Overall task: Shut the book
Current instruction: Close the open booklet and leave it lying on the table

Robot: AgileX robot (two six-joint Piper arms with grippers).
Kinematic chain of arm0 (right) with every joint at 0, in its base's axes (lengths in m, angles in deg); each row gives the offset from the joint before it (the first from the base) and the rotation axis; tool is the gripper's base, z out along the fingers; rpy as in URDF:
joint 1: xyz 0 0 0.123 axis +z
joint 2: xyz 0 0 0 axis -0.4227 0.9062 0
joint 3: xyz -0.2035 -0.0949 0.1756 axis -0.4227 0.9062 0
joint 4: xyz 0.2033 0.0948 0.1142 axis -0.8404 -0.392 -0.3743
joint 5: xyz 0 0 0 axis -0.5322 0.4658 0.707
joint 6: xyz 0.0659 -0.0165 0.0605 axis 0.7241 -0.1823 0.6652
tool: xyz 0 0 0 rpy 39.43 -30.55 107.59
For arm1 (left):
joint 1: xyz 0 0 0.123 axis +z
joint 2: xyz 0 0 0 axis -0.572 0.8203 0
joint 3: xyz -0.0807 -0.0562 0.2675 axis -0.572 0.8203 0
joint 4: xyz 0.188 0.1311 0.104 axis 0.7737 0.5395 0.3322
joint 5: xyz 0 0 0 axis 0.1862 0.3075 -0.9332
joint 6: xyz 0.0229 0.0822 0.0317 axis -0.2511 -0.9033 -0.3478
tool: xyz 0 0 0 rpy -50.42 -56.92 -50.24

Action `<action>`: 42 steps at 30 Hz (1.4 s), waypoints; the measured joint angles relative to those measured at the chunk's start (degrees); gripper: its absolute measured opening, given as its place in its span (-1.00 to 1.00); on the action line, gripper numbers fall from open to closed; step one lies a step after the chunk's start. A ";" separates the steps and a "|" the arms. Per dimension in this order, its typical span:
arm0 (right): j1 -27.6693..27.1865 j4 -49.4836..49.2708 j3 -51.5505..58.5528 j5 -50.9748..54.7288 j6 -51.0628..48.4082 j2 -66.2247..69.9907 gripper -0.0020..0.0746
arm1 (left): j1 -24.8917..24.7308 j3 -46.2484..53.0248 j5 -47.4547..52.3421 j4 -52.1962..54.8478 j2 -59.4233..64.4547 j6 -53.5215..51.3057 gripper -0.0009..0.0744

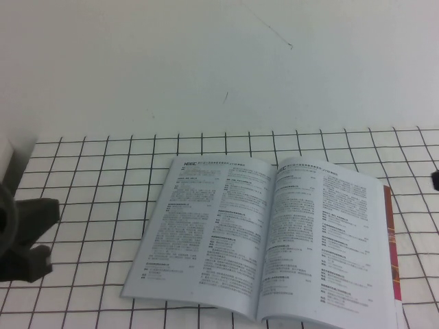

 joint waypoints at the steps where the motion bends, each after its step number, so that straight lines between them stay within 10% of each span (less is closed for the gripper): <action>1: 0.70 -2.46 -0.70 0.00 -2.09 2.30 -0.95 | -0.22 -0.05 0.32 -0.72 1.26 -0.86 -0.99; 15: 22.54 -10.32 -6.17 -10.25 -7.93 26.09 -0.95 | -12.99 -0.30 -7.37 -8.24 23.90 -7.70 -0.99; 42: 23.05 -13.42 -8.14 -11.77 -7.93 41.84 -0.95 | -13.63 -8.59 -29.37 -11.88 57.64 -9.82 -0.99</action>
